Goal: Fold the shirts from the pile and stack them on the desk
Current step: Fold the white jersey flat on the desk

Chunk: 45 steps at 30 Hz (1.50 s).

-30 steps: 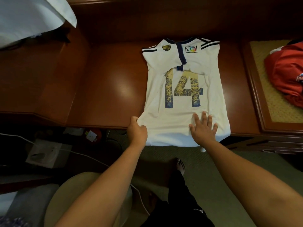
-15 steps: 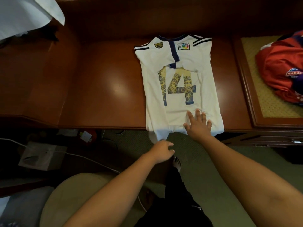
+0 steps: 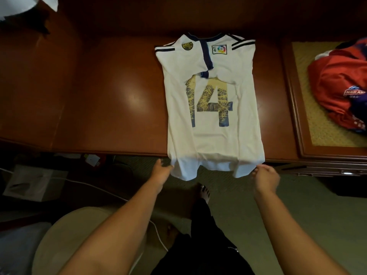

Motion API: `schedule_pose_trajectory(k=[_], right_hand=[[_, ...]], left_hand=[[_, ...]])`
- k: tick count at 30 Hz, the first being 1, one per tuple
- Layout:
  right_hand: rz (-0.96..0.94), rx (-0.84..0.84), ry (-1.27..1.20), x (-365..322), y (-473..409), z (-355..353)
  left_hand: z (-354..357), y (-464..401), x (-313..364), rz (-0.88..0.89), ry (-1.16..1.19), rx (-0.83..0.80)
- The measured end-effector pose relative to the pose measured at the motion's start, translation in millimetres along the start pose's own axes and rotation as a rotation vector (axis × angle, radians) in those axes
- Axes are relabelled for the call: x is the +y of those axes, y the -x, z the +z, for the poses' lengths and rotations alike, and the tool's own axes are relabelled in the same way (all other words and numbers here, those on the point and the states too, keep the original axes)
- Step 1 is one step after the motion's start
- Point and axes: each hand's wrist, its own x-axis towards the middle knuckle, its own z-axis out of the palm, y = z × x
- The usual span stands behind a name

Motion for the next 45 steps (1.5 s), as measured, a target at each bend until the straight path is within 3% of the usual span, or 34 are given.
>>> schedule_pose_trajectory(k=[2,6,11,14,17,20,24,26,29,32,37,42,45], right_hand=[[0.139,-0.003,0.002,6.0,-13.8,-3.0],[0.187,-0.290,0.041,5.4,-31.1,-2.4],[-0.009,-0.423,0.185,9.1,-27.9,-16.4],[-0.032,-0.518,0.248,15.6,-25.0,-22.8],[-0.056,-0.582,0.289,22.8,-23.1,-26.5],[-0.073,-0.631,0.408,30.4,-25.3,-28.7],[-0.253,-0.409,0.694,44.5,-29.3,-23.2],[-0.401,-0.249,0.659,33.1,-13.1,-18.7],[-0.609,-0.171,0.503,10.5,15.8,-7.2],[-0.710,-0.196,0.485,-6.4,20.6,9.0],[-0.913,-0.170,0.758,-33.7,-18.9,31.9],[-0.956,-0.344,1.105,-40.4,-41.4,56.3],[-1.012,-0.415,1.209,-40.7,-40.5,62.6]], left_hand=[[3.0,-5.6,-0.9,-0.040,0.075,-0.049],[13.3,-10.1,-3.5,-0.045,0.047,-0.075],[9.9,-7.7,-5.0,0.117,0.031,0.272],[-2.5,-8.5,-21.2,0.048,-0.065,0.392],[-8.5,-10.5,-43.2,-0.064,-0.141,0.263],[-7.1,-3.8,-51.0,-0.055,-0.159,0.129],[-4.3,1.0,-39.9,0.017,-0.180,0.165],[-4.6,7.8,-31.7,0.089,-0.196,0.255],[-5.3,25.0,-21.6,0.447,-0.435,0.398],[1.0,29.9,-8.9,0.754,-0.761,0.371],[14.6,4.9,27.9,0.731,-0.915,0.285],[14.5,-26.5,37.6,0.677,-1.082,0.186],[14.3,-27.3,33.9,0.699,-1.068,0.261]])
